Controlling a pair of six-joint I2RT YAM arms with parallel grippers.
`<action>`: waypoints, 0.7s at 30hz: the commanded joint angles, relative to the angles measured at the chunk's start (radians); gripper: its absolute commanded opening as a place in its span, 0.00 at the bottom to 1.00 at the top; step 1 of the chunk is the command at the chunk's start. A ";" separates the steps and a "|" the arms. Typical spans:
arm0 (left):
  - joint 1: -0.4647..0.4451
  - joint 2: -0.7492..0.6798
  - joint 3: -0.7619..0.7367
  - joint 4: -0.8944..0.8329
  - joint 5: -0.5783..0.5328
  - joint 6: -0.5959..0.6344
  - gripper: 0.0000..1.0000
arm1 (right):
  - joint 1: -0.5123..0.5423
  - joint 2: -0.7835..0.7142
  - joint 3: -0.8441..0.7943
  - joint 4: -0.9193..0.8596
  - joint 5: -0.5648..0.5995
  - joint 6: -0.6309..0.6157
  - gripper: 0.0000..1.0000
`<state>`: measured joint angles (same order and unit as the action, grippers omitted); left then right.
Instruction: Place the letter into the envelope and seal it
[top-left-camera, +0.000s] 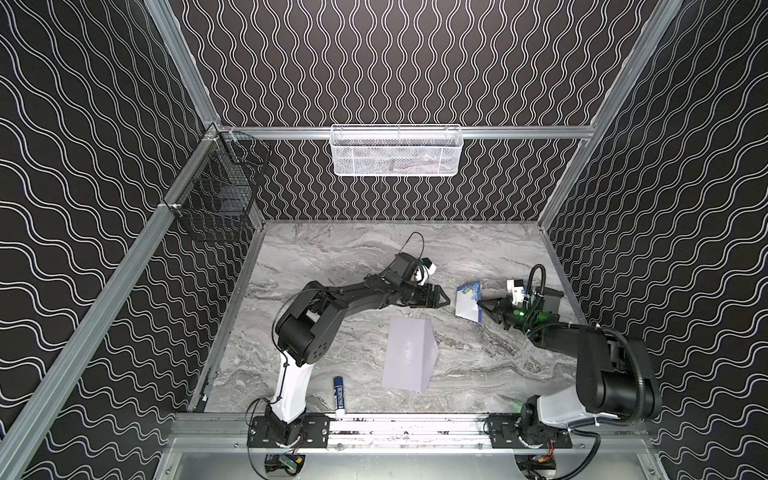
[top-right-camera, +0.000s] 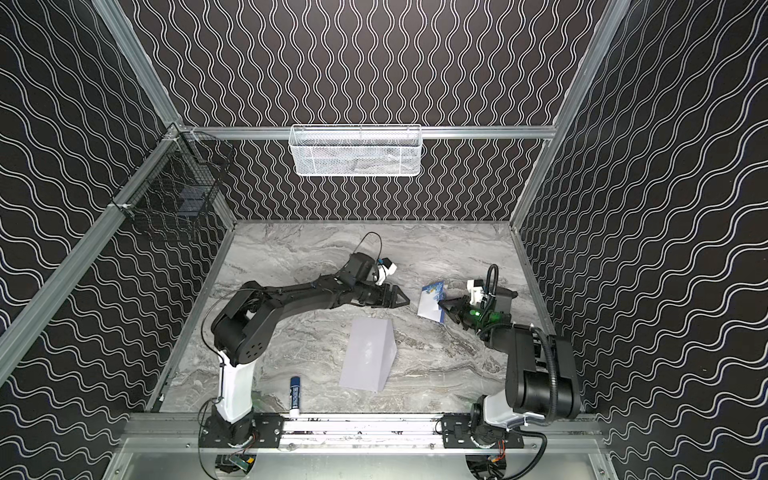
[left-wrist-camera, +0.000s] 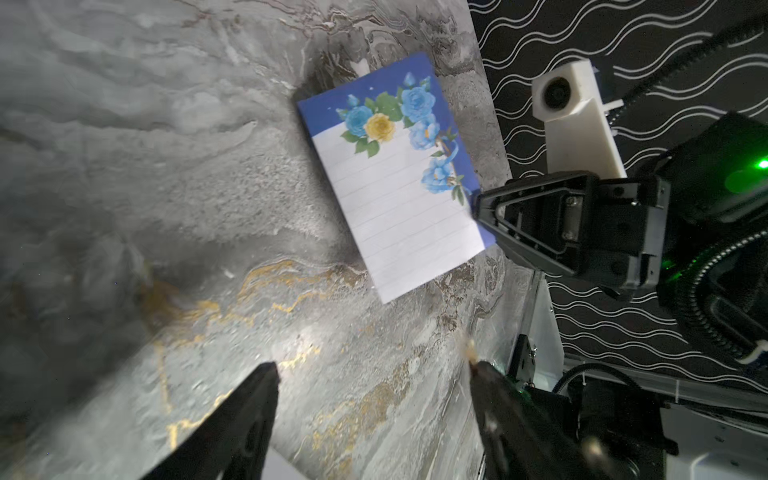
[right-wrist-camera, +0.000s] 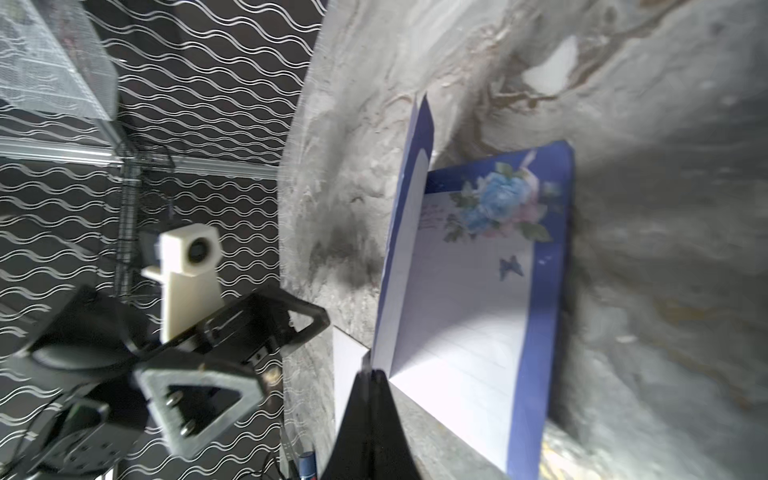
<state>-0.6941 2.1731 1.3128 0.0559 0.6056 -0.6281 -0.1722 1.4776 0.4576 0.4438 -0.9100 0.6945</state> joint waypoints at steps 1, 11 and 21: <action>0.015 -0.034 -0.031 0.085 0.047 -0.031 0.77 | 0.001 -0.033 -0.022 0.093 -0.063 0.065 0.00; 0.025 -0.056 -0.101 0.233 0.109 -0.163 0.76 | 0.095 -0.057 -0.091 0.425 -0.110 0.243 0.00; 0.026 -0.053 -0.152 0.315 0.140 -0.224 0.71 | 0.196 0.082 -0.129 0.824 -0.082 0.447 0.00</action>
<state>-0.6689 2.1223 1.1690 0.2920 0.7200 -0.8162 0.0109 1.5230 0.3367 1.0660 -1.0027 1.0496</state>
